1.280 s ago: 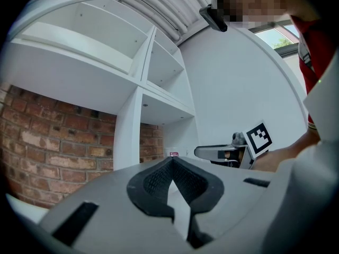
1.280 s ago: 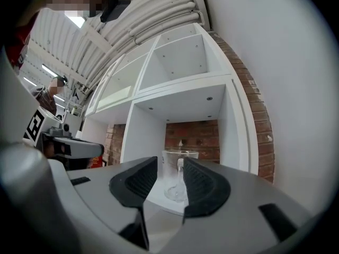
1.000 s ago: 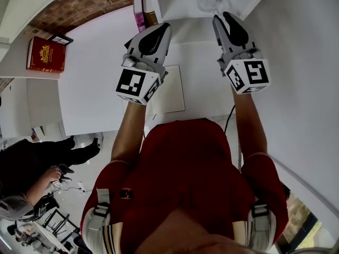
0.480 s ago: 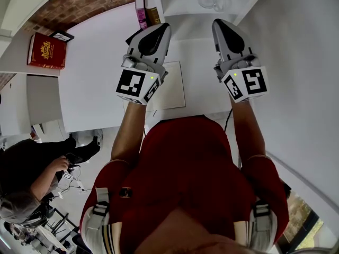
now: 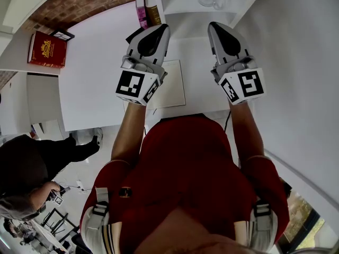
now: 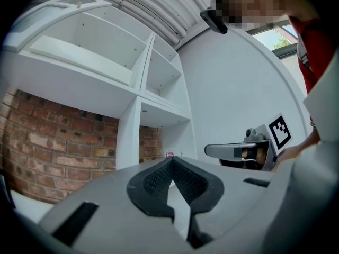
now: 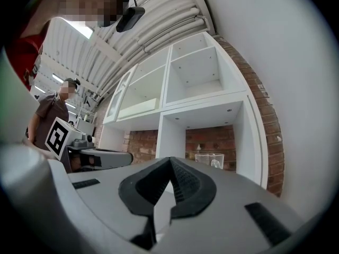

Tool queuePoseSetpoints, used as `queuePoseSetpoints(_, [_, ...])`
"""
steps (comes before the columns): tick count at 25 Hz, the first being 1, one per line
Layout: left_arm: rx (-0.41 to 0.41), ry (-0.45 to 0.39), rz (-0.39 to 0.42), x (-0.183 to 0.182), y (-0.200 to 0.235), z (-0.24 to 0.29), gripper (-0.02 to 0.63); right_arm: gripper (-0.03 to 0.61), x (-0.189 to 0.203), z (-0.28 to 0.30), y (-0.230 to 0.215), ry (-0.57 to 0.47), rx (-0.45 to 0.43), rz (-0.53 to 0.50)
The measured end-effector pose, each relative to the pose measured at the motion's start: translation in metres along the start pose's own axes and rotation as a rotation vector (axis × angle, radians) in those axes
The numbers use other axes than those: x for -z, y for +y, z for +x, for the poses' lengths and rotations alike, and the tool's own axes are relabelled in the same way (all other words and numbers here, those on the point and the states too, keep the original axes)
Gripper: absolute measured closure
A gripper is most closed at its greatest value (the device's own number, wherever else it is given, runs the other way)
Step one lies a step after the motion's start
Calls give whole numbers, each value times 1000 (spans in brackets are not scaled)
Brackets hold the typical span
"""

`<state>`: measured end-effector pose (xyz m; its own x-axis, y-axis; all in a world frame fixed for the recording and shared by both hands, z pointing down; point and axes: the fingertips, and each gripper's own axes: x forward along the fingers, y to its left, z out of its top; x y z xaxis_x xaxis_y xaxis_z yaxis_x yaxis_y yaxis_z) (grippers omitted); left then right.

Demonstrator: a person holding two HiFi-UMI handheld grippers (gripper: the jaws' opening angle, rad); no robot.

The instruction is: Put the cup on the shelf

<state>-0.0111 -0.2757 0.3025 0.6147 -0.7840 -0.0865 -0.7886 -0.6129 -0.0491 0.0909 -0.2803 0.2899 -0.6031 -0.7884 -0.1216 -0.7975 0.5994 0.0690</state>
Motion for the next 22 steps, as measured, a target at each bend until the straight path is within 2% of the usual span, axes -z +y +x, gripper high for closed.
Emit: queuePoseSetpoints(22, [-7, -1, 2, -1, -2, -4, 608, 581, 6, -7, 2, 12, 11, -10])
